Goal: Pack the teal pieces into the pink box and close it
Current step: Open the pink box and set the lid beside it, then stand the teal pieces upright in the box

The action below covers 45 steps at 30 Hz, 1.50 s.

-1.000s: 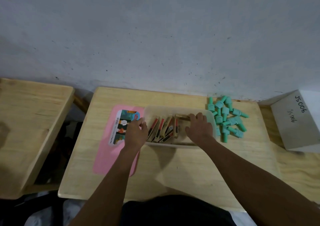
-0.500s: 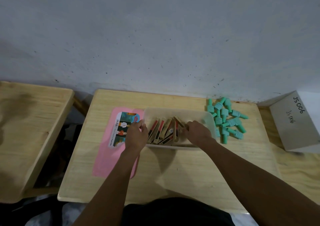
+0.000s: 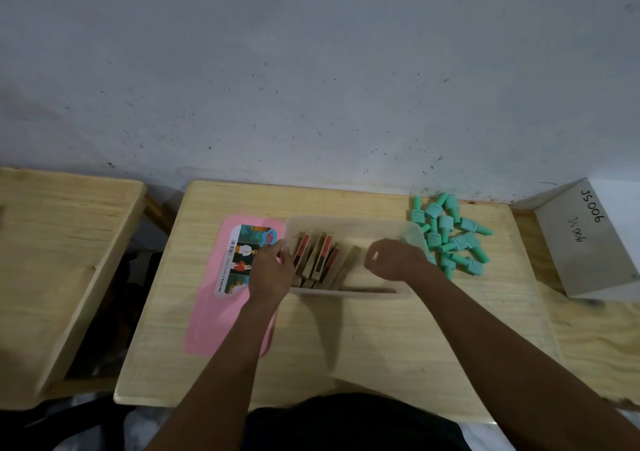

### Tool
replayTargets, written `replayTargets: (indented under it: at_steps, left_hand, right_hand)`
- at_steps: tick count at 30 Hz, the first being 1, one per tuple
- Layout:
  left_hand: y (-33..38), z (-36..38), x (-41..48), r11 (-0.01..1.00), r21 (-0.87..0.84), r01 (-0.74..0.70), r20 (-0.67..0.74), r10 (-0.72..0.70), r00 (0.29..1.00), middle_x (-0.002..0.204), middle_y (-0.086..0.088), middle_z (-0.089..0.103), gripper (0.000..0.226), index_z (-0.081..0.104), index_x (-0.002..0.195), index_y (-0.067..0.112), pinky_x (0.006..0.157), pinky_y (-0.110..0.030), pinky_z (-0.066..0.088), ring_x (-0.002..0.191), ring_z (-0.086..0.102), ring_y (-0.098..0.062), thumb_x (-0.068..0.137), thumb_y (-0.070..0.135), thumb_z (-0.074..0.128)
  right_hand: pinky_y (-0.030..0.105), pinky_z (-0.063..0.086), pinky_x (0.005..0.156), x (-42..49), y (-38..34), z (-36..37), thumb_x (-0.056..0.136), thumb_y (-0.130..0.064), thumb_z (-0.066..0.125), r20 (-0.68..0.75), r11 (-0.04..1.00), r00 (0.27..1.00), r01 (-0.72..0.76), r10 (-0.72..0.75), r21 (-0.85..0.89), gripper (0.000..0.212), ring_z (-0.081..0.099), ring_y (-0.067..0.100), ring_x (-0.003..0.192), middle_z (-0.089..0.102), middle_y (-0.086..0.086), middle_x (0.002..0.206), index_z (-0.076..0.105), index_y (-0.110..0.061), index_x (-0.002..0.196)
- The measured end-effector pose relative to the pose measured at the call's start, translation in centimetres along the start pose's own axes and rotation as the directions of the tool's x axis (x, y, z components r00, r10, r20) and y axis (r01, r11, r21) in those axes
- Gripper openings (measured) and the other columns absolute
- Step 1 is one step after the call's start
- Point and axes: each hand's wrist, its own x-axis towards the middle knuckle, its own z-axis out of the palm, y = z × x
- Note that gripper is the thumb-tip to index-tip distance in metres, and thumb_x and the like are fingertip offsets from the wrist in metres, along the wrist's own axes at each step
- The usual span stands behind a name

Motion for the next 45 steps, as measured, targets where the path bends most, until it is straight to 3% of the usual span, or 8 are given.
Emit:
replayTargets:
  at_steps: [5, 13, 19, 25, 31, 36, 41, 45]
  left_hand:
    - [0.1, 0.1, 0.0, 1.0, -0.006, 0.017, 0.001, -0.017, 1.0, 0.126, -0.017, 0.059, 0.038, 0.053, 0.132, 0.006, 0.094, -0.038, 0.05, 0.115, 0.057, -0.028, 0.098, 0.021, 0.045]
    - [0.1, 0.1, -0.2, 1.0, 0.003, 0.016, -0.001, -0.016, 1.0, 0.13, -0.016, 0.057, 0.039, 0.052, 0.133, 0.008, 0.099, -0.04, 0.048, 0.12, 0.053, -0.028, 0.098, 0.022, 0.044]
    - [0.2, 0.1, -0.2, 1.0, -0.018, 0.025, -0.001, -0.025, 1.0, 0.123, -0.016, 0.06, 0.038, 0.053, 0.131, 0.007, 0.093, -0.044, 0.052, 0.114, 0.058, -0.029, 0.097, 0.021, 0.046]
    - [0.3, 0.2, -0.3, 1.0, -0.007, 0.027, -0.004, -0.027, 1.0, 0.121, -0.017, 0.06, 0.037, 0.053, 0.131, 0.008, 0.092, -0.043, 0.052, 0.112, 0.058, -0.029, 0.097, 0.021, 0.046]
    - [0.5, 0.0, -0.3, 1.0, 0.005, 0.03, 0.02, -0.03, 0.999, 0.122, -0.017, 0.06, 0.038, 0.052, 0.131, 0.006, 0.092, -0.037, 0.049, 0.112, 0.057, -0.028, 0.098, 0.022, 0.044]
    - [0.6, -0.1, -0.2, 0.998, 0.035, 0.045, 0.02, -0.045, 0.999, 0.128, -0.015, 0.057, 0.04, 0.05, 0.133, 0.01, 0.093, -0.037, 0.047, 0.116, 0.056, -0.027, 0.096, 0.023, 0.048]
    - [3.6, 0.0, -0.7, 0.951, 0.268, -0.152, -0.205, 0.211, 0.956, 0.123, -0.011, 0.057, 0.04, 0.055, 0.127, 0.015, 0.09, -0.041, 0.048, 0.113, 0.053, -0.027, 0.09, 0.031, 0.056]
    - [7.7, 2.1, -1.1, 0.926, 0.125, -0.356, -0.064, 0.366, 0.929, 0.107, -0.001, 0.065, 0.025, 0.064, 0.112, 0.018, 0.077, -0.028, 0.046, 0.09, 0.054, -0.011, 0.092, 0.027, 0.052]
  right_hand:
    - [0.034, 0.048, 0.09, -0.3, 0.7, 0.8, 0.088, -0.047, 0.054, 0.339, 0.983, 0.941, 0.048, 0.016, -0.179, 0.047, 0.059, 0.023, 0.103, 0.062, 0.005, 0.121, 0.066, -0.013, 0.117]
    - [0.029, 0.049, 0.087, -0.1, -0.2, 2.8, 0.083, -0.017, 0.07, 0.063, 0.929, 0.998, -0.009, -0.015, 0.369, 0.027, 0.062, 0.023, 0.104, 0.066, 0.007, 0.116, 0.071, -0.008, 0.109]
    - [0.025, 0.046, 0.08, -0.6, -1.7, 3.0, 0.085, -0.013, 0.071, -0.138, 0.397, 0.972, 0.052, 0.191, 0.916, 0.041, 0.056, 0.014, 0.105, 0.057, 0.0, 0.114, 0.06, -0.016, 0.124]
    - [0.037, 0.054, 0.081, -0.2, -2.5, 3.5, 0.087, -0.026, 0.063, -0.005, 0.6, 0.975, -0.133, 0.224, 0.789, 0.032, 0.064, 0.022, 0.087, 0.067, 0.009, 0.103, 0.062, -0.008, 0.113]
    - [0.032, 0.051, 0.09, -1.2, -5.0, 2.7, 0.092, -0.015, 0.059, -0.054, 0.643, 0.997, 0.077, -0.055, 0.762, 0.029, 0.061, 0.019, 0.1, 0.063, 0.0, 0.105, 0.066, -0.01, 0.119]
    - [0.021, 0.042, 0.09, -1.2, -2.8, 2.7, 0.09, -0.018, 0.061, -0.175, 0.765, 0.984, 0.077, 0.047, 0.639, 0.037, 0.059, 0.018, 0.112, 0.064, 0.004, 0.12, 0.06, -0.012, 0.127]
    - [0.024, 0.05, 0.074, -4.3, 1.9, 1.5, 0.092, -0.019, 0.059, -0.419, 0.768, 0.904, 0.213, 0.079, 0.604, 0.022, 0.063, 0.006, 0.08, 0.065, -0.01, 0.1, 0.067, -0.024, 0.112]
    - [0.026, 0.052, 0.074, -7.0, 6.6, 1.7, 0.093, -0.018, 0.06, -0.501, 0.76, 0.84, 0.183, 0.209, 0.624, 0.021, 0.065, 0.011, 0.081, 0.069, -0.003, 0.1, 0.069, -0.02, 0.111]
